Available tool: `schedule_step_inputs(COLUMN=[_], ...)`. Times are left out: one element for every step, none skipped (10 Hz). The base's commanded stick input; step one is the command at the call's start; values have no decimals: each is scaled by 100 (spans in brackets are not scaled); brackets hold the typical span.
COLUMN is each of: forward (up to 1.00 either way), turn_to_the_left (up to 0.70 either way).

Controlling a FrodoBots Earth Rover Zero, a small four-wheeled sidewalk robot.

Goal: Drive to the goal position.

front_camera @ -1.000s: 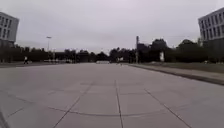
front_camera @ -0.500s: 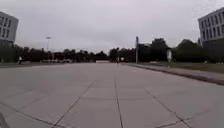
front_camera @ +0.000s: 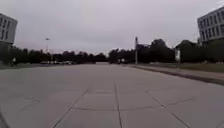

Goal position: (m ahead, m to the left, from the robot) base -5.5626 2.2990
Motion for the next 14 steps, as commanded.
schedule_step_inputs(forward=[70, 70, 70, 70, 70, 70, 70, 70, 70, 70, 70, 70, 70, 70], turn_to_the_left=[0, 0, 0, 0, 0, 0, 0, 0, 0, 0, 0, 0, 0, 0])
